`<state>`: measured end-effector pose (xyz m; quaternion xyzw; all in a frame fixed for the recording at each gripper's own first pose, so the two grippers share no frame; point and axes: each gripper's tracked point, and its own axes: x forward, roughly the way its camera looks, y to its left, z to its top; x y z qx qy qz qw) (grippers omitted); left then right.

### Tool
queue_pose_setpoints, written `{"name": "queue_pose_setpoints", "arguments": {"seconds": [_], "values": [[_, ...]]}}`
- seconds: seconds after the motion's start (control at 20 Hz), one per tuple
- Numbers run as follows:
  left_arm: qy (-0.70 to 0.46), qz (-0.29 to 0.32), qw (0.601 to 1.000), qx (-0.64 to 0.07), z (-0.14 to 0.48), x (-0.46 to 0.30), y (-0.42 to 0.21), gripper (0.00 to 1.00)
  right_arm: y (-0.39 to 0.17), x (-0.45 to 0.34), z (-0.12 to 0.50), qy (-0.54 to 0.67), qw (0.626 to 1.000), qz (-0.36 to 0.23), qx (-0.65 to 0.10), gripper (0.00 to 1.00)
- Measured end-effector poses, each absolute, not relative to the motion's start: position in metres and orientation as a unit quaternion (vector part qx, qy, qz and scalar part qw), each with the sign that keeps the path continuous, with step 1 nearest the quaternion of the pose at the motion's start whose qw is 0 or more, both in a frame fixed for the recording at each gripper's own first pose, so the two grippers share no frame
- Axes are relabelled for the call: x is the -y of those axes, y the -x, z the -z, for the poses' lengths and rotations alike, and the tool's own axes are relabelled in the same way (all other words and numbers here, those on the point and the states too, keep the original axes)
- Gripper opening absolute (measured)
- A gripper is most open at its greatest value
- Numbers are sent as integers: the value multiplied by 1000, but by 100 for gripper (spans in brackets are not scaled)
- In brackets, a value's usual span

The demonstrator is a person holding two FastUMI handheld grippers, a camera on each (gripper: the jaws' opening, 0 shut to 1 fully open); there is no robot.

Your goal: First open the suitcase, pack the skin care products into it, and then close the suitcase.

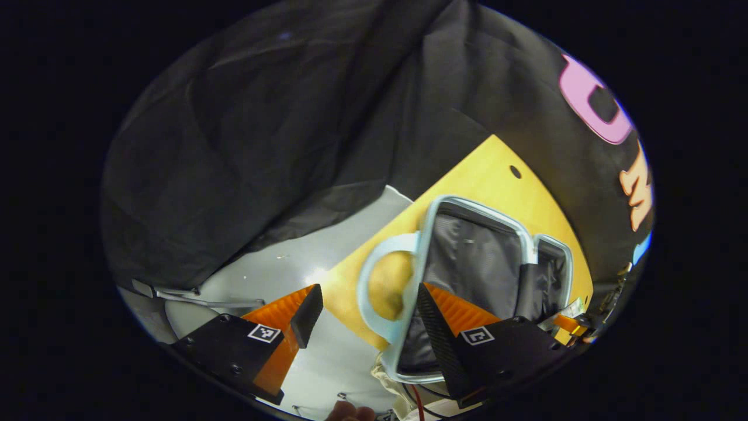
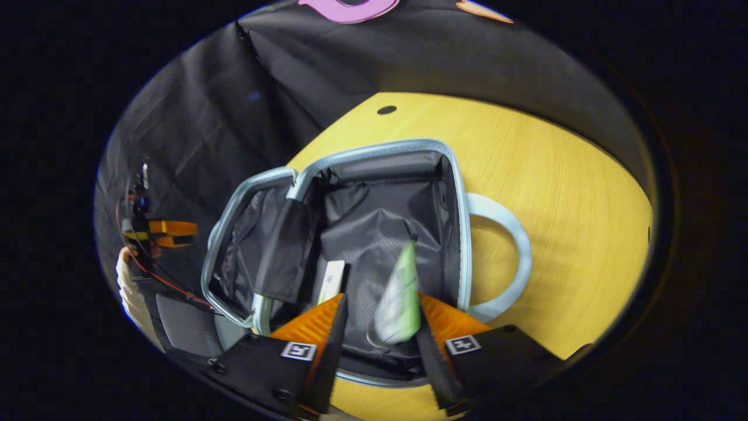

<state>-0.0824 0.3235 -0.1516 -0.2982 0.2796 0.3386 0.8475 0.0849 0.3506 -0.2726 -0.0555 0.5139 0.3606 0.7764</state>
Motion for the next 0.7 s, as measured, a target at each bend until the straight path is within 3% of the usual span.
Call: {"name": "queue_pose_setpoints", "arguments": {"seconds": [0.1, 0.25, 0.3, 0.55, 0.65, 0.7], "values": [[320, -331, 844, -275, 167, -335, 77, 96, -94, -349, 251, 31, 791, -370, -486, 98], [349, -308, 843, -269, 186, -336, 63, 100, -112, -345, 202, -46, 815, -369, -445, 98], [356, -306, 841, -269, 191, -339, 62, 95, -123, -336, 187, -63, 828, -362, -425, 98], [393, -291, 835, -251, 208, -339, 41, 92, -162, -263, 127, -99, 881, -314, -341, 98], [413, -278, 834, -237, 209, -334, 32, 83, -166, -233, 115, -102, 892, -296, -325, 98], [419, -268, 837, -227, 207, -332, 27, 71, -166, -216, 112, -100, 897, -288, -319, 98]]}}
